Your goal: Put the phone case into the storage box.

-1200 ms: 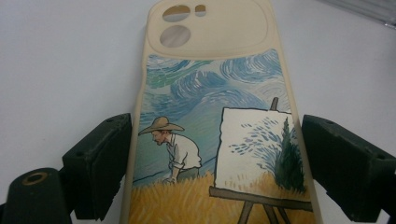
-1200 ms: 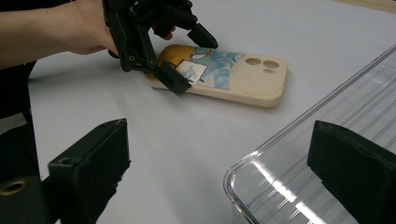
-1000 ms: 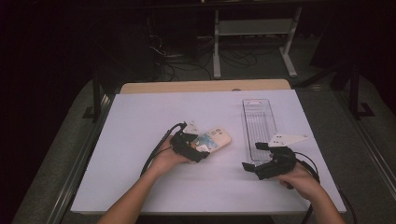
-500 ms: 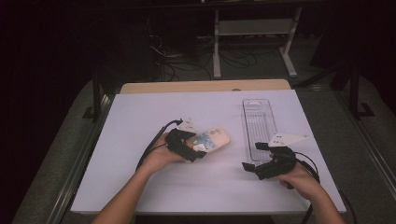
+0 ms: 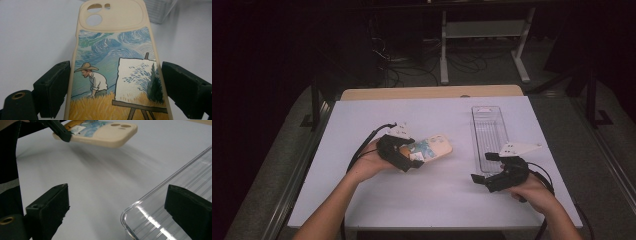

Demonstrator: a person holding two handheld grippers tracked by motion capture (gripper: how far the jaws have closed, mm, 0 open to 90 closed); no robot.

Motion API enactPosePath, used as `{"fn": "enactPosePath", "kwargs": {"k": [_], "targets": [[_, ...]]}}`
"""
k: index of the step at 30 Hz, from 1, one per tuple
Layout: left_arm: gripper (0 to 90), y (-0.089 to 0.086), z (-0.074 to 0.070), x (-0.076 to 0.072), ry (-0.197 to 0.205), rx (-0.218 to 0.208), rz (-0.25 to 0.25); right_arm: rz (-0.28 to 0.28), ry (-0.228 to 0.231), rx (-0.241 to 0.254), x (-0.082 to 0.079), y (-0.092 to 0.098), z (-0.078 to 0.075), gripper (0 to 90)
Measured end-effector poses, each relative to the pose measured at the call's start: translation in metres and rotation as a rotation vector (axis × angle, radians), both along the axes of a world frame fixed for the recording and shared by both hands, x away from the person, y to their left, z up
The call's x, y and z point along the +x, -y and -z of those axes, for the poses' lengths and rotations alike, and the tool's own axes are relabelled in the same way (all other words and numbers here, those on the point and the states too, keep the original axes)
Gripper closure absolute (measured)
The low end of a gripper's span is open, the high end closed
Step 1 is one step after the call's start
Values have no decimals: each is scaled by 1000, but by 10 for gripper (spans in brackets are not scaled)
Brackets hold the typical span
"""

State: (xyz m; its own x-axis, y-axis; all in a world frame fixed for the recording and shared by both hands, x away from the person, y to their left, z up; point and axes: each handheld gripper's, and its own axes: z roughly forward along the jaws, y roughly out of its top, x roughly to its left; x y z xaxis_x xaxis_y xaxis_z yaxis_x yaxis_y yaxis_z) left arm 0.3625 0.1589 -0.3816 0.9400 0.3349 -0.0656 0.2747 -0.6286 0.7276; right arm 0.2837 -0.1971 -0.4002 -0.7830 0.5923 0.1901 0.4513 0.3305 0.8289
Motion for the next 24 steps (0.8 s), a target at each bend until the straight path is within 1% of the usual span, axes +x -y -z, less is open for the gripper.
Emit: {"fn": "enactPosePath", "kwargs": {"k": [1,2,7,8,12,16,19,21,24], "targets": [[111,-1,-2,-1,-1,-7,1,-1,-2,1,0,0,0,50],[111,-3,-3,0,3,0,9,-3,-6,-1,1,0,0,50],[111,-6,-8,-1,3,7,27,-19,-15,-6,3,-1,-2,50],[111,-8,-10,-1,7,14,39,-17,-15,-12,4,-1,-2,50],[110,-12,-15,-1,-3,-2,58,-34,-14,-11,6,-4,-4,49],[111,-15,-18,-1,-2,-2,72,-39,-18,-16,8,-4,-6,48],[111,-18,-20,-2,-3,-4,83,-39,-16,-18,11,-4,-12,43],[110,-19,-21,-2,-4,-11,89,-43,-8,-17,13,-4,-14,41],[111,-22,-26,-3,4,-12,115,-51,-12,-22,17,-5,-17,36]]}}
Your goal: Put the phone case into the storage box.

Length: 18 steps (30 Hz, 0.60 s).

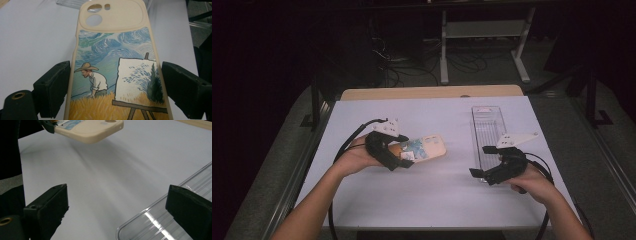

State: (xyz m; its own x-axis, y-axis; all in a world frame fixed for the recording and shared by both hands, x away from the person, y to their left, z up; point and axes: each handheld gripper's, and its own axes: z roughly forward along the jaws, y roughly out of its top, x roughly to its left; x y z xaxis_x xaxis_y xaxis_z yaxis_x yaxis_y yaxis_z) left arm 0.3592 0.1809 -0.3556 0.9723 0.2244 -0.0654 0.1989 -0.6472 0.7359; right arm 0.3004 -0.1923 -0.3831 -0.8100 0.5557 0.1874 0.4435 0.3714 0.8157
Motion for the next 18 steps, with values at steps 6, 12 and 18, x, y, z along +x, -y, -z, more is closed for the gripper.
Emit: {"fn": "enactPosePath", "kwargs": {"k": [6,12,18], "targets": [[110,-4,-6,-1,10,22,20,-19,-10,2,5,-2,-4,24],[111,-7,-10,-3,9,28,54,-50,-9,-15,11,-3,-12,15],[111,-8,-15,-5,16,37,75,-80,-10,-38,17,-8,-19,15]]}}
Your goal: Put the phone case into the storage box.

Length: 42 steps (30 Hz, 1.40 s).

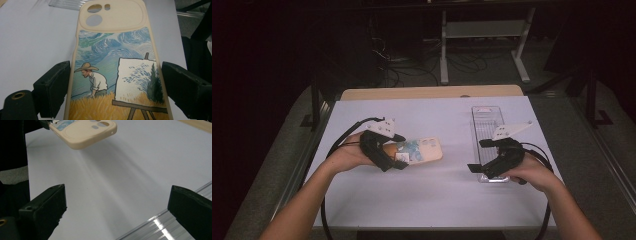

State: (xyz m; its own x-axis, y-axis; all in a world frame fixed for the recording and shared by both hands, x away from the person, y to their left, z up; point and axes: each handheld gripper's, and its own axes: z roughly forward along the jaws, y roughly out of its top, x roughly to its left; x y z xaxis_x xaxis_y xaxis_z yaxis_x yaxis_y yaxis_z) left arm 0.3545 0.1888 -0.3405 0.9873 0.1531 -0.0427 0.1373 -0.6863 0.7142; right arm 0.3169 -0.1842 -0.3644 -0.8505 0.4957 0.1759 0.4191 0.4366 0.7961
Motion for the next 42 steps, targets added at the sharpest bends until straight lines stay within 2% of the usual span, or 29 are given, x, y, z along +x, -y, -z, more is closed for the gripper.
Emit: {"fn": "enactPosePath", "kwargs": {"k": [7,15,24,26,32,33,42], "targets": [[111,0,-5,-1,9,2,24,-65,21,-11,6,-10,-10,0],[111,2,-8,-1,14,5,49,-106,24,-12,11,-18,-16,0],[110,5,-7,-2,2,4,77,-144,30,-44,16,-29,-22,0],[111,6,-6,-2,-1,0,83,-169,41,-67,17,-33,-24,0],[111,9,-6,-3,-3,5,107,-206,48,-80,19,-38,-25,0],[111,10,-5,-3,1,6,111,-222,63,-91,20,-40,-26,0],[111,16,-2,-4,3,6,136,-277,57,-89,24,-53,-30,0]]}}
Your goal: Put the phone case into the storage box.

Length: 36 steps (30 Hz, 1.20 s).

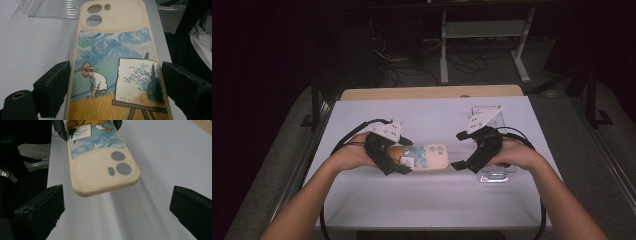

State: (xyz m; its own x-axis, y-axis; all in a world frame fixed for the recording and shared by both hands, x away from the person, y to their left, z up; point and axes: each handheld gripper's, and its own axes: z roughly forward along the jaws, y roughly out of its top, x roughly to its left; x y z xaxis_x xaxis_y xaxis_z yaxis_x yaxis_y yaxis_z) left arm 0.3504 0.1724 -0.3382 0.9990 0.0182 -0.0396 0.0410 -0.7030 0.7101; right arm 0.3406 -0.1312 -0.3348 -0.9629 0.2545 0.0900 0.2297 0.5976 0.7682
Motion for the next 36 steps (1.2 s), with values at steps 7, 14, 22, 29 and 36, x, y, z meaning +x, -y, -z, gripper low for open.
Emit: {"fn": "enactPosePath", "kwargs": {"k": [7,14,22,29,36], "targets": [[111,6,2,0,-5,1,11,-41,-1,6,5,-14,-4,0],[111,9,2,1,0,2,22,-66,-6,0,6,-23,-5,0],[111,15,0,0,9,6,36,-104,-4,-29,7,-37,-3,0],[111,20,0,-2,18,14,49,-143,18,-55,8,-45,0,0],[111,24,-1,-2,26,24,61,-173,14,-81,8,-54,3,0]]}}
